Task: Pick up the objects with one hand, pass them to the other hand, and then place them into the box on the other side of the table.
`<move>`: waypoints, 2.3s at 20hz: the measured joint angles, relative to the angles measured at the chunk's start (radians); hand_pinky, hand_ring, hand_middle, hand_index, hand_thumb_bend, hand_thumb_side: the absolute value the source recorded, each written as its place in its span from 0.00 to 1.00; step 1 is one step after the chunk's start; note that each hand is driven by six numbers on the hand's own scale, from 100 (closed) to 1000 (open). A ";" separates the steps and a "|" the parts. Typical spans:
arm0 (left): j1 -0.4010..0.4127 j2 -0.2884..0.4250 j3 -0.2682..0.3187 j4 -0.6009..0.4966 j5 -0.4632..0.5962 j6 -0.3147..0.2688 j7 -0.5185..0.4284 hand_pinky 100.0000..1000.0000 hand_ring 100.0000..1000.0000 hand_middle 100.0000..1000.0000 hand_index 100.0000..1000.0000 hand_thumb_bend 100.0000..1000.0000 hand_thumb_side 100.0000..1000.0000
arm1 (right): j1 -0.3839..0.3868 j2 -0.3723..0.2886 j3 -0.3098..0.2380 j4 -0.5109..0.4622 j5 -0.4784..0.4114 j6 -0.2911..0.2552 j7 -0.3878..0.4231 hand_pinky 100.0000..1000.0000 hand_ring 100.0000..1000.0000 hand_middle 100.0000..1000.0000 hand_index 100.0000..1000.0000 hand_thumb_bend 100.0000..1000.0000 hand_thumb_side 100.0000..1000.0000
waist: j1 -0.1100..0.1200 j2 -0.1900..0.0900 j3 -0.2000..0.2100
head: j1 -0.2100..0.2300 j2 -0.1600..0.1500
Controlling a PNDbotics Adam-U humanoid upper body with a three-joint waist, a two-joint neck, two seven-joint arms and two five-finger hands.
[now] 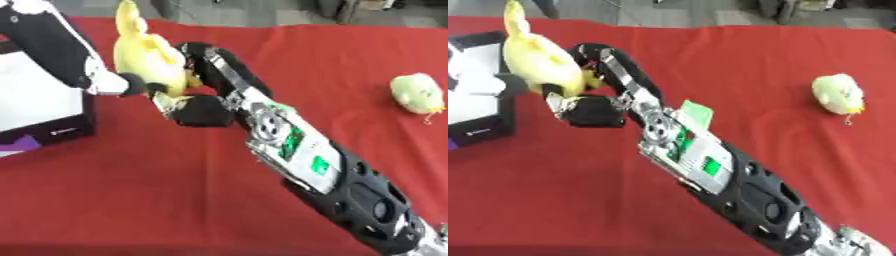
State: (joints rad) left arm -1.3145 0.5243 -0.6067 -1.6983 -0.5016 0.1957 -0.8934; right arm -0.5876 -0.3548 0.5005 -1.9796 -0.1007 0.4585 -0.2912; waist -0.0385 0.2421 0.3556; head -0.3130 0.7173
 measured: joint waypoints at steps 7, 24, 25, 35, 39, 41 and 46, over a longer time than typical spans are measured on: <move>0.005 -0.013 -0.001 0.050 -0.027 -0.017 0.001 0.86 0.87 0.77 0.80 0.30 0.13 | -0.002 0.000 0.004 0.000 0.011 -0.022 0.023 0.64 0.48 0.40 0.38 0.00 0.00 | 0.000 0.003 -0.002 | 0.004 0.000; 0.019 -0.038 -0.010 0.118 -0.007 -0.036 -0.008 0.79 0.69 0.52 0.42 0.00 0.16 | 0.021 -0.020 0.006 0.001 0.011 -0.068 0.049 0.64 0.49 0.41 0.40 0.00 0.00 | -0.001 0.005 -0.004 | 0.010 0.000; 0.019 -0.038 -0.010 0.118 0.007 -0.030 -0.003 0.79 0.68 0.51 0.40 0.00 0.16 | 0.022 -0.020 0.006 0.001 0.011 -0.067 0.049 0.64 0.49 0.42 0.40 0.00 0.00 | -0.001 0.005 -0.004 | 0.010 0.000; 0.021 -0.038 -0.013 0.124 0.120 0.025 0.047 0.77 0.61 0.45 0.44 0.00 0.09 | 0.024 -0.020 0.006 0.001 0.012 -0.055 0.061 0.66 0.53 0.47 0.47 0.00 0.00 | -0.001 0.009 -0.004 | 0.003 0.000; 0.021 -0.038 -0.013 0.124 0.135 0.040 0.057 0.75 0.59 0.43 0.46 0.05 0.05 | 0.026 -0.020 0.007 0.001 0.018 -0.042 0.074 0.72 0.65 0.68 0.67 0.00 0.22 | -0.001 0.009 -0.004 | 0.003 0.000; 0.021 -0.038 -0.013 0.124 0.130 0.042 0.059 0.74 0.58 0.43 0.46 0.14 0.04 | 0.026 -0.020 0.013 0.001 0.024 -0.035 0.086 0.76 0.74 0.78 0.80 0.00 0.34 | -0.001 0.009 -0.004 | 0.003 0.000; 0.020 -0.036 -0.013 0.119 0.084 0.028 0.046 0.73 0.57 0.43 0.48 0.28 0.05 | 0.034 -0.022 0.018 0.001 0.058 -0.042 0.128 0.80 0.81 0.87 0.91 0.05 0.57 | 0.000 0.009 -0.004 | 0.004 0.000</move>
State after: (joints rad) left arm -1.2944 0.4879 -0.6195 -1.5794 -0.4179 0.2242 -0.8477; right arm -0.5541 -0.3766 0.5189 -1.9785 -0.0424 0.4169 -0.1627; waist -0.0387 0.2516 0.3515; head -0.3091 0.7171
